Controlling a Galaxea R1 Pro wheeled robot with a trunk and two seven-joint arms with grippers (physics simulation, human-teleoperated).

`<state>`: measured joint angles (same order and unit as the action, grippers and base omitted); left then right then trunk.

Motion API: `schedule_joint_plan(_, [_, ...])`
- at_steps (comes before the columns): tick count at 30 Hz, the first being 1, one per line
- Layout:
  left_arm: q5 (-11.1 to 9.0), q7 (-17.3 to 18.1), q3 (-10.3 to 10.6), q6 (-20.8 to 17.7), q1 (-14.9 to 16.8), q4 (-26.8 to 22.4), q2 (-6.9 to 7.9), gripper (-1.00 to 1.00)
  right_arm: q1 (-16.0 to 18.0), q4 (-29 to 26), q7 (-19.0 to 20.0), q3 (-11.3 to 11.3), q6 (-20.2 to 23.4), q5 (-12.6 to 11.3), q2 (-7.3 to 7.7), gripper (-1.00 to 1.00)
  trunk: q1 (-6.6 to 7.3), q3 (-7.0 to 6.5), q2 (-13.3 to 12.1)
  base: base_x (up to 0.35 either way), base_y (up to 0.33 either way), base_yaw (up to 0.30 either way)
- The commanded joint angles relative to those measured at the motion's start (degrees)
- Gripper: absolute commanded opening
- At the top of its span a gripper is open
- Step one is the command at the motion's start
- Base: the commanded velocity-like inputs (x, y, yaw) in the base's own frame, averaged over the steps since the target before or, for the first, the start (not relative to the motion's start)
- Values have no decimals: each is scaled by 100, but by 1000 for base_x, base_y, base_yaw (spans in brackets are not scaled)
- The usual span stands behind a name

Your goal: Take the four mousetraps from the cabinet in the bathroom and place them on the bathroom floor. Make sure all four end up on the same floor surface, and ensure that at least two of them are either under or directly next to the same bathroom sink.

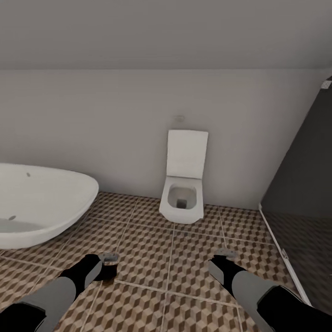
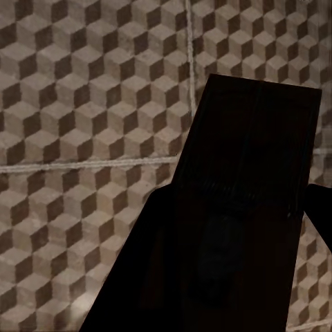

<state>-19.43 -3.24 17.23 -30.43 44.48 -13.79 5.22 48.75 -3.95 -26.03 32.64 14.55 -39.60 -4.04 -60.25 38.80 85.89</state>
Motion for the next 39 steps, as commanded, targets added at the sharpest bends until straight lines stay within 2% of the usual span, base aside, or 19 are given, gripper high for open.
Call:
schedule_joint_plan(1, [-52,-45,43,-33,-1,-18,6,-100,3,-9,-26,49,48,-21,0,-100,-3,5,2,335,0,-295])
schedule_joint_plan(11, [-51,-45,43,-32,-1,-18,0,-100,3,-13,-12,49,33,-21,-4,-100,-3,5,2,335,0,-251])
schedule_joint_plan(31, [-43,-45,52,-25,-1,-18,-59,-100,2,-18,3,56,13,-21,14,-100,-3,5,2,335,0,-5])
schedule_joint_plan(36, [-43,-45,52,-25,-1,-18,-64,-100,-4,-11,142,58,17,-20,33,-100,-3,5,2,335,0,0])
schedule_joint_plan(39, [-43,-45,52,-25,-1,-18,-60,-100,-5,-3,168,53,34,-21,95,-100,-3,5,2,335,0,0])
